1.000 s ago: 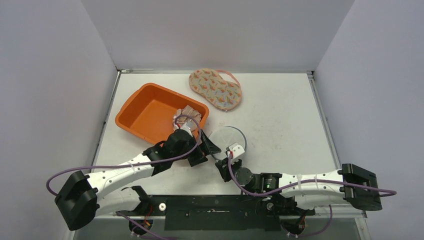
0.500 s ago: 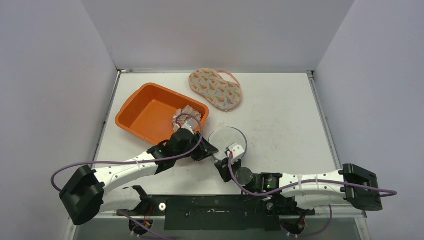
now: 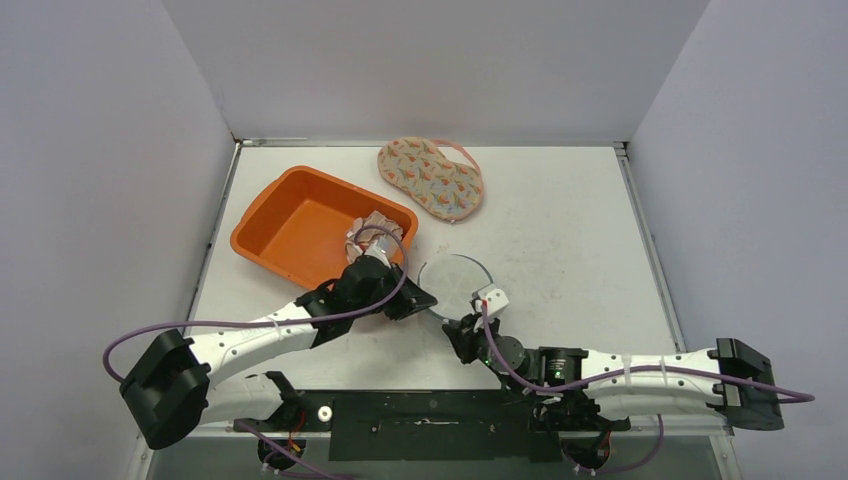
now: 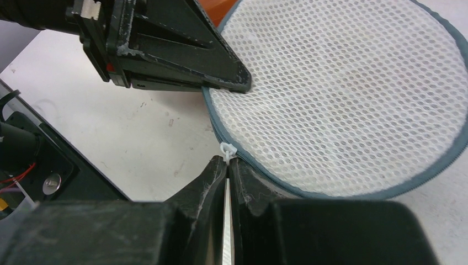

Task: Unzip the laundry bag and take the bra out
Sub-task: Unzip the laundry bag at the center of the board.

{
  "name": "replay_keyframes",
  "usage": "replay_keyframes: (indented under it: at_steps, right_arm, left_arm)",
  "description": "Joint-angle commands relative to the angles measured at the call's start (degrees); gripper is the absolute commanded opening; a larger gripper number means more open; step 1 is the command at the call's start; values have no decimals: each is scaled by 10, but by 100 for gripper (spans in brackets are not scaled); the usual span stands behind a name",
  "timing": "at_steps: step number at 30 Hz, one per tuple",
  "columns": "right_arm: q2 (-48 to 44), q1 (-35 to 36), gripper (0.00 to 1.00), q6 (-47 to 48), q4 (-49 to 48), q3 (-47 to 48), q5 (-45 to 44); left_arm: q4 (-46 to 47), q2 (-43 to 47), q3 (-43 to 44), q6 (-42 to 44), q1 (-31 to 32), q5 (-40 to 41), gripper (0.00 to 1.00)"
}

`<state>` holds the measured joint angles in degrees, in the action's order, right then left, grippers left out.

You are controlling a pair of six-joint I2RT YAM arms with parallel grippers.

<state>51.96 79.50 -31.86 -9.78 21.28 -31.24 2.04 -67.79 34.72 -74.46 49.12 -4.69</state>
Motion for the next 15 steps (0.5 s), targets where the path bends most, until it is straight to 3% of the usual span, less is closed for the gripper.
replay_keyframes:
  at_steps: [1,8,15]
  right_arm:
    - [-39,-1,5,-27,55,-12,-47]
    - [-89,-1,5,-51,125,-16,-82]
    - [-124,1,5,-26,137,-19,-72]
  left_arm:
    - [20,-12,31,37,-7,-5,0]
    - [12,-36,61,93,-10,-42,0]
    - [-17,-90,129,196,-43,-128,0]
